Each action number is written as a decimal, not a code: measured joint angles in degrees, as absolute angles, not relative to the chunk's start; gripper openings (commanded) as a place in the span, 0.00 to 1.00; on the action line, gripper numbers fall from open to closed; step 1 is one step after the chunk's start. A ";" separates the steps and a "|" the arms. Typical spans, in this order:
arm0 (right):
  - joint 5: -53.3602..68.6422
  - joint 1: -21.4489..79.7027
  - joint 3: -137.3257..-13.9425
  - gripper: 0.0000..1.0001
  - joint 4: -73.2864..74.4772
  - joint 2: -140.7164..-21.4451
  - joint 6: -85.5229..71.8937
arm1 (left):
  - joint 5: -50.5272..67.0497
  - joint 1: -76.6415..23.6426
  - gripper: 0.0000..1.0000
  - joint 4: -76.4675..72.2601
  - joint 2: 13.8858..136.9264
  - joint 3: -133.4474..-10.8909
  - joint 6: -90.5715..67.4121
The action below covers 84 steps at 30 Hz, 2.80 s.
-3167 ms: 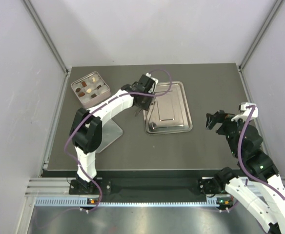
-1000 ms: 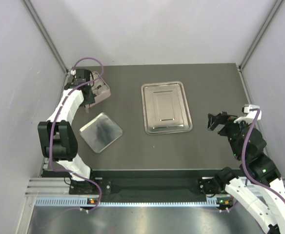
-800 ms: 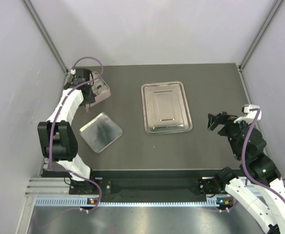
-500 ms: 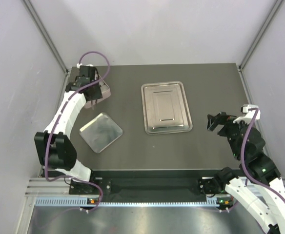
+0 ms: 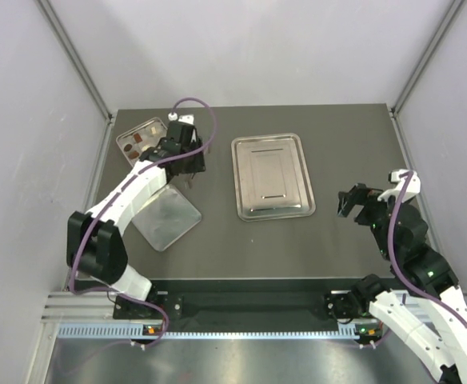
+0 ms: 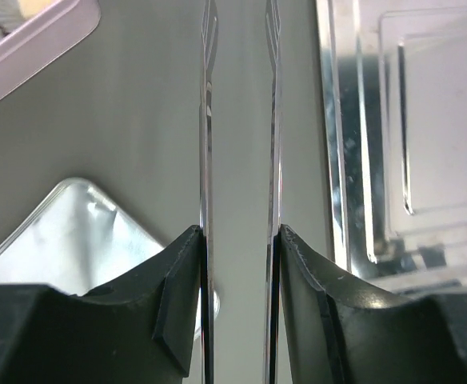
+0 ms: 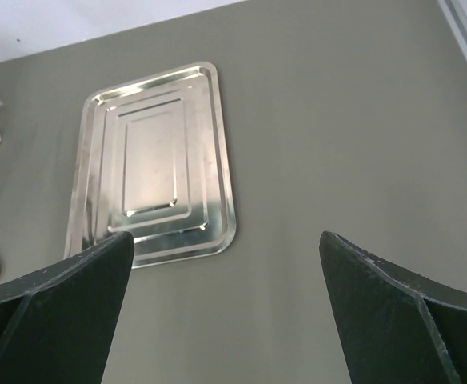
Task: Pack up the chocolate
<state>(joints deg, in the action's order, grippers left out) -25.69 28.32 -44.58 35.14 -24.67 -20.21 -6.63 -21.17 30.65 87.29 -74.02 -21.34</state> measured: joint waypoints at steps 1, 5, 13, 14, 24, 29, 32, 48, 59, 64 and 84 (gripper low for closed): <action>-25.76 28.32 -45.01 1.00 35.51 -24.82 -20.32 | -6.66 -21.15 0.46 29.69 88.68 -74.02 -21.41; -25.87 28.32 -46.59 1.00 35.62 -25.87 -20.82 | -6.92 -21.12 0.46 25.52 94.37 -74.02 -21.89; -25.98 28.32 -46.72 1.00 35.31 -27.86 -20.29 | -8.67 -21.12 0.54 19.29 104.90 -75.94 -22.85; -26.09 28.32 -46.72 1.00 35.22 -27.88 -20.05 | -8.99 -21.17 0.54 18.94 106.19 -76.38 -22.92; -26.52 28.32 -46.39 1.00 32.56 -28.12 -18.28 | -11.38 -21.54 0.62 17.61 113.60 -78.28 -24.69; -26.52 28.32 -45.28 1.00 31.51 -29.02 -17.72 | -11.38 -21.69 0.65 17.69 115.07 -78.87 -25.23; -26.52 28.32 -44.88 1.00 31.27 -29.50 -17.61 | -11.31 -21.78 0.67 18.28 115.13 -80.16 -25.39; -25.96 28.32 -44.93 1.00 31.46 -28.86 -19.33 | -9.93 -22.98 0.96 24.69 110.80 -83.24 -25.17; -20.56 28.32 -45.12 1.00 35.27 -29.04 -22.26 | -0.84 -23.31 0.97 27.68 86.83 -73.45 -23.62; -17.10 28.32 -45.12 1.00 36.97 -28.99 -23.40 | 0.86 -23.42 0.99 31.31 74.59 -68.51 -22.52; -7.22 28.32 -42.28 1.00 32.42 -38.35 -27.31 | -6.44 -23.40 0.89 31.57 62.61 -49.67 -26.15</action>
